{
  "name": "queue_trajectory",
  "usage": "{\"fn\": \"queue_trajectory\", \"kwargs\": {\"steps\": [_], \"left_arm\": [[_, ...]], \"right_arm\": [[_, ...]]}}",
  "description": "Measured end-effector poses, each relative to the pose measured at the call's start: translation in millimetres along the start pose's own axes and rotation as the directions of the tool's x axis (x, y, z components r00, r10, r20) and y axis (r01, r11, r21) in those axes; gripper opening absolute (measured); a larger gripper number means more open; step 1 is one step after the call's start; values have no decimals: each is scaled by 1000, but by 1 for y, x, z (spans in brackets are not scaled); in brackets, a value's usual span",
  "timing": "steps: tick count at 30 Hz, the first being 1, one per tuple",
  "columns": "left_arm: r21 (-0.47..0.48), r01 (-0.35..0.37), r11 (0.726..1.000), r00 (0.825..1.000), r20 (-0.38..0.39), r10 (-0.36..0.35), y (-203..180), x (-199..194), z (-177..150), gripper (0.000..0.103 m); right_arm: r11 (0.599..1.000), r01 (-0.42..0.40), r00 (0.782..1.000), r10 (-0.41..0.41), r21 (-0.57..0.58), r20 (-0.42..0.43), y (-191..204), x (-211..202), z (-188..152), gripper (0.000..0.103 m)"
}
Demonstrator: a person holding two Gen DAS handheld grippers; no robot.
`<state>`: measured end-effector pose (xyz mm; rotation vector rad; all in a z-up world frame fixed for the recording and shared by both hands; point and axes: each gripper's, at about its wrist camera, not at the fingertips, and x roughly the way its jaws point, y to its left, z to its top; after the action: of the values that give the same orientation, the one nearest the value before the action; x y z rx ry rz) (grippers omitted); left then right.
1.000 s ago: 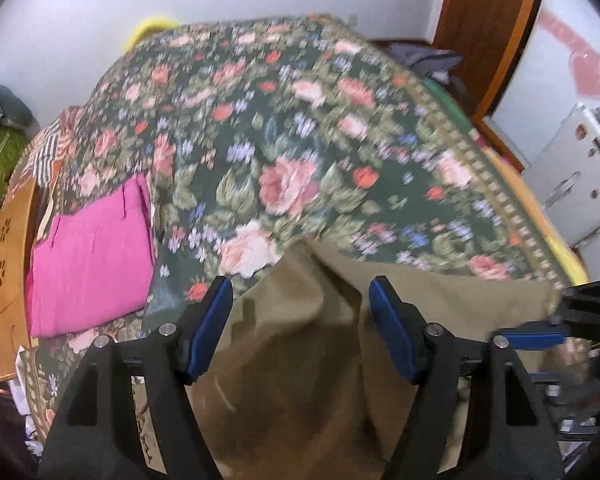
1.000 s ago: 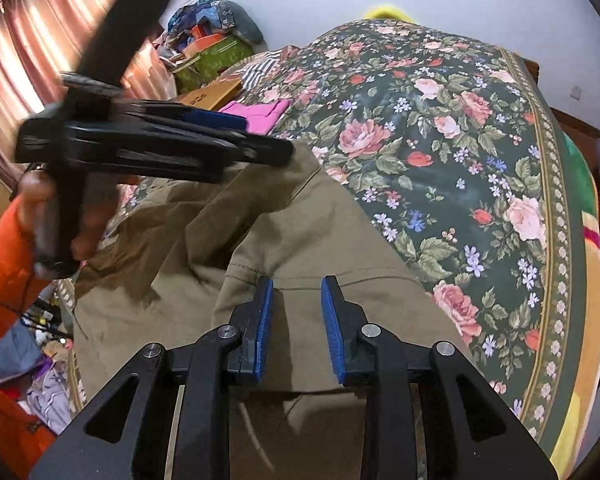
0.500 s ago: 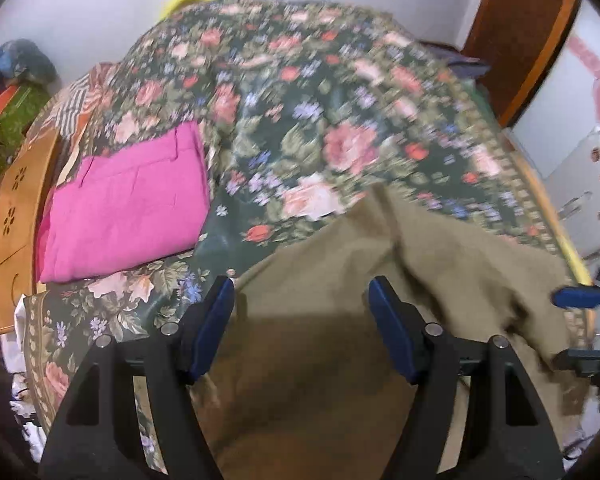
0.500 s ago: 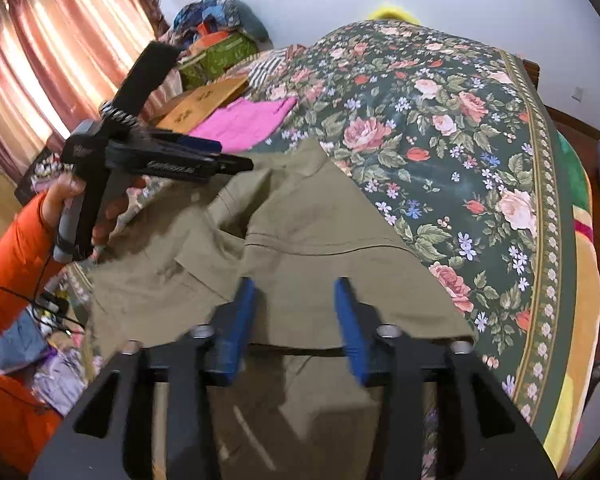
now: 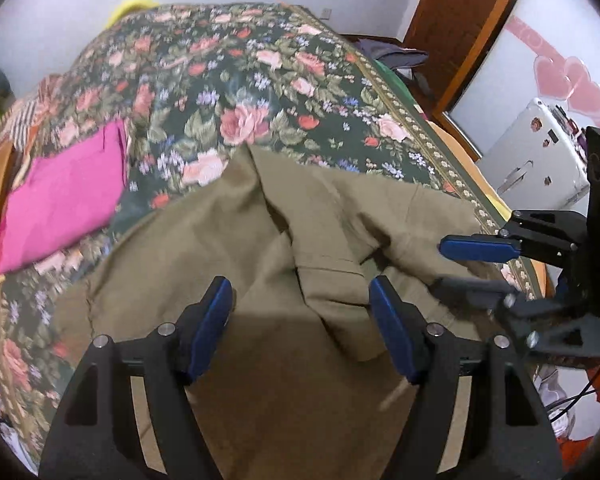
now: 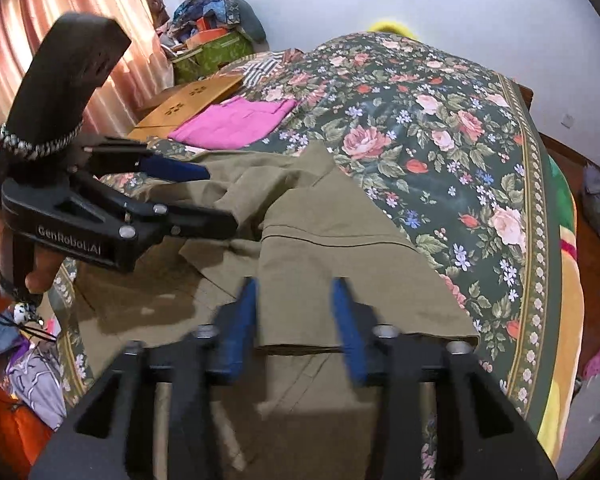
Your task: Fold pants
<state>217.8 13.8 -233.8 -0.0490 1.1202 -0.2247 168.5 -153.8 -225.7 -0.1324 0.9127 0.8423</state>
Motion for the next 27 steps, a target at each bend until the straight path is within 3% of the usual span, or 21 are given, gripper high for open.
{"fn": "queue_trajectory", "kwargs": {"steps": [3, 18, 22, 24, 27], "left_arm": [[-24, 5, 1000, 1000, -14, -5, 8, 4, -6, 76], [-29, -14, 999, 1000, -1, 14, 10, 6, -17, 77], [-37, 2, 999, 1000, 15, -1, 12, -2, -15, 77], [-40, -1, 999, 999, 35, 2, 14, -9, -13, 76], [-40, -17, 999, 998, 67, 19, 19, -23, -8, 76]], "right_arm": [[1000, 4, 1000, -4, 4, 13, -2, -3, 0, 10], [986, -145, 987, 139, 77, 82, 8, -12, 30, 7], [982, -180, 983, 178, 49, 39, 24, -2, 31, 4], [990, -142, 990, 142, 13, 1, 35, 9, 27, 4], [985, -170, 985, 171, 41, -30, 35, 15, 21, 4]]}}
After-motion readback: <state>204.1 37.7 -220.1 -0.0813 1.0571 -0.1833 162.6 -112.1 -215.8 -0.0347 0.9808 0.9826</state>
